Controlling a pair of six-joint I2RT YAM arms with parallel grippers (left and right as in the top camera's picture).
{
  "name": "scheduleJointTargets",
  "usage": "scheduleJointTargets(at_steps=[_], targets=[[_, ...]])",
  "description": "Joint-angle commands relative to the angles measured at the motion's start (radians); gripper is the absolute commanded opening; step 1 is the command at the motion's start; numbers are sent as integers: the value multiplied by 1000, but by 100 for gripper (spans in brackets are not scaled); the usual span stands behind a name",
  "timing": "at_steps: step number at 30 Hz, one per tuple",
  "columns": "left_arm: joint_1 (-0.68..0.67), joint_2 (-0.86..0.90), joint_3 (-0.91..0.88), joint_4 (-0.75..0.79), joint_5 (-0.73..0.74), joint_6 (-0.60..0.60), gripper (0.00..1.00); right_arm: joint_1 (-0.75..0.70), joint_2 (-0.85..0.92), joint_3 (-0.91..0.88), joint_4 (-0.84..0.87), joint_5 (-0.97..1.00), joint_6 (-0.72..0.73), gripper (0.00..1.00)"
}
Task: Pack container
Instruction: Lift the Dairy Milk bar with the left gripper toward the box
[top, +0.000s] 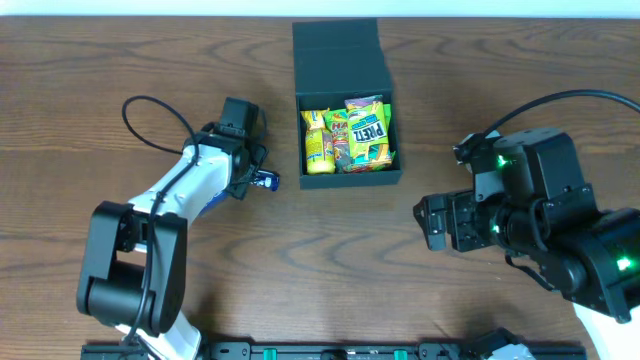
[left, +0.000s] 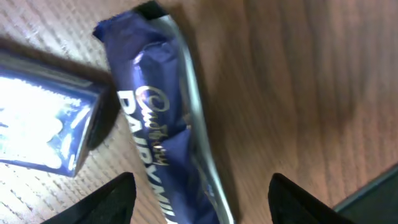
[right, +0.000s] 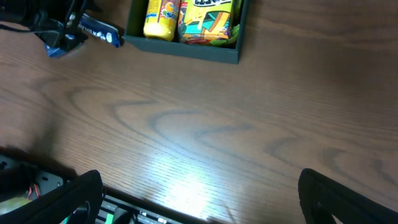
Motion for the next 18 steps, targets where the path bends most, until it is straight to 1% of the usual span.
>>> scheduleJointTargets(at_steps=[1, 2, 5, 6, 10, 16, 18], targets=[[0, 27, -6, 1, 2, -8, 68, -10, 0, 10, -1, 0, -10, 99], [0, 27, -6, 4, -1, -8, 67, -10, 0, 10, -1, 0, -10, 99], [0, 27, -6, 16, -3, -8, 58, -10, 0, 10, -1, 0, -10, 99], [0, 27, -6, 16, -8, -8, 57, -10, 0, 10, -1, 0, -10, 99], [0, 36, -6, 16, -10, -8, 53, -10, -1, 10, -1, 0, -10, 99], [0, 63, -6, 16, 15, -7, 52, -10, 0, 10, -1, 0, -10, 99], [0, 64, -6, 16, 14, -7, 47, -10, 0, 10, -1, 0, -10, 99]])
